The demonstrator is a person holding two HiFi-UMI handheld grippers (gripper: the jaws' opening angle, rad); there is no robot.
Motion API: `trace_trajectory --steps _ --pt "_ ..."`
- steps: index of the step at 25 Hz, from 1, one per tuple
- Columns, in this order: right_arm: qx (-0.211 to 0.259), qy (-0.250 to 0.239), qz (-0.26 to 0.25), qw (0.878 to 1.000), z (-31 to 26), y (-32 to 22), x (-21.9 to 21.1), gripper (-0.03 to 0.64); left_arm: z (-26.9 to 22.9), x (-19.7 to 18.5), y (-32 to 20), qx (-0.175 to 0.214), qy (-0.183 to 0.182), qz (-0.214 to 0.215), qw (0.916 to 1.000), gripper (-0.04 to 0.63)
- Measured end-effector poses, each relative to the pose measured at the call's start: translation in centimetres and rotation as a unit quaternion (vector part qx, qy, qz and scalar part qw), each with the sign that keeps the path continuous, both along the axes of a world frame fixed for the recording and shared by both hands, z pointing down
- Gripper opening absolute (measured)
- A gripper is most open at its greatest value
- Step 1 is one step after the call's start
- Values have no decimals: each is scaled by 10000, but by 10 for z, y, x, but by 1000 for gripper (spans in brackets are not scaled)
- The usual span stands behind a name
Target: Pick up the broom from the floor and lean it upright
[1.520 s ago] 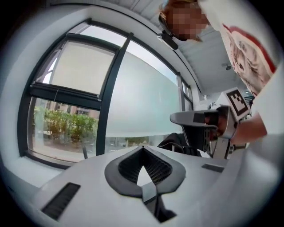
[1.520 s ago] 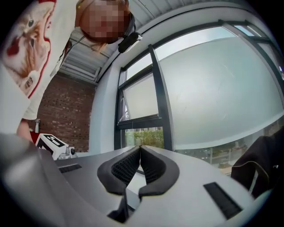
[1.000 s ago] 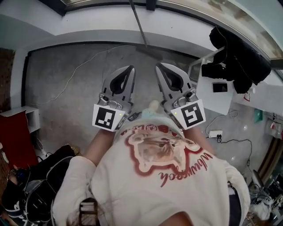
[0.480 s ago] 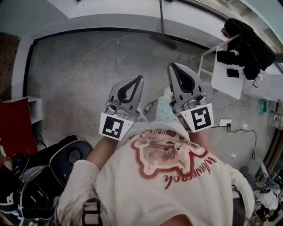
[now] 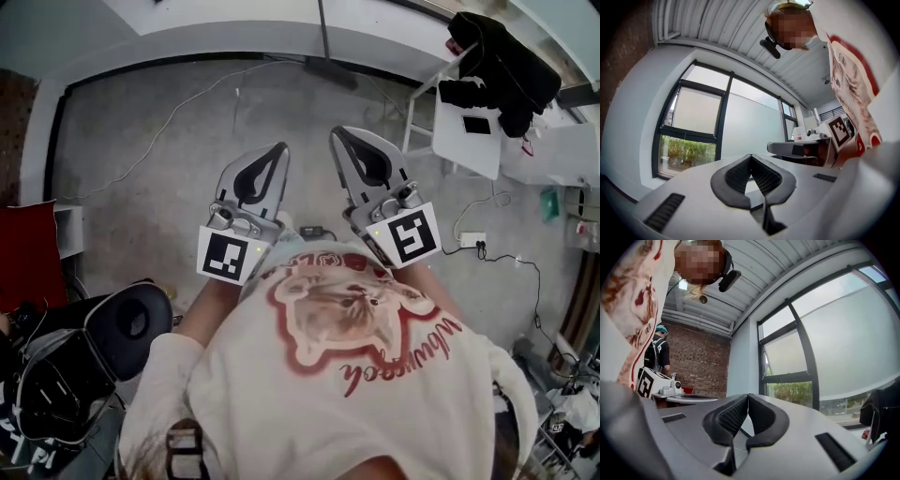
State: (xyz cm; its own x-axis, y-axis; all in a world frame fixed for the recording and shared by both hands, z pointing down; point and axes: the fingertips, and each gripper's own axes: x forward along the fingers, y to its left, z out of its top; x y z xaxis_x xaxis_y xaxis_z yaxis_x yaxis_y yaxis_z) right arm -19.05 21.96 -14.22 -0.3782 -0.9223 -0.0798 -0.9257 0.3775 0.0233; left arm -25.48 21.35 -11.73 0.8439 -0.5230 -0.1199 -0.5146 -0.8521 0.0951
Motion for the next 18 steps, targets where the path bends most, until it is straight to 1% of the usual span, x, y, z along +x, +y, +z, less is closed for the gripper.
trace_trajectory --steps 4,6,9,11,15,18 --pt "193 144 -171 9996 -10 48 21 25 -8 20 46 82 114 -248 9996 20" --pt "168 185 -179 9995 -7 75 42 25 -7 40 72 71 164 -348 9992 20" --pt "116 68 -188 9997 -2 113 77 25 -4 74 114 -17 241 -469 9986 20" --pt "57 39 -268 9996 3 139 93 25 0 91 145 -29 151 -522 9985 20" --pt "17 66 -422 9991 5 169 106 25 4 102 182 -112 8 -714 9974 20" --pt "117 69 -395 9991 -2 182 109 25 5 106 196 -97 14 -680 9976 20"
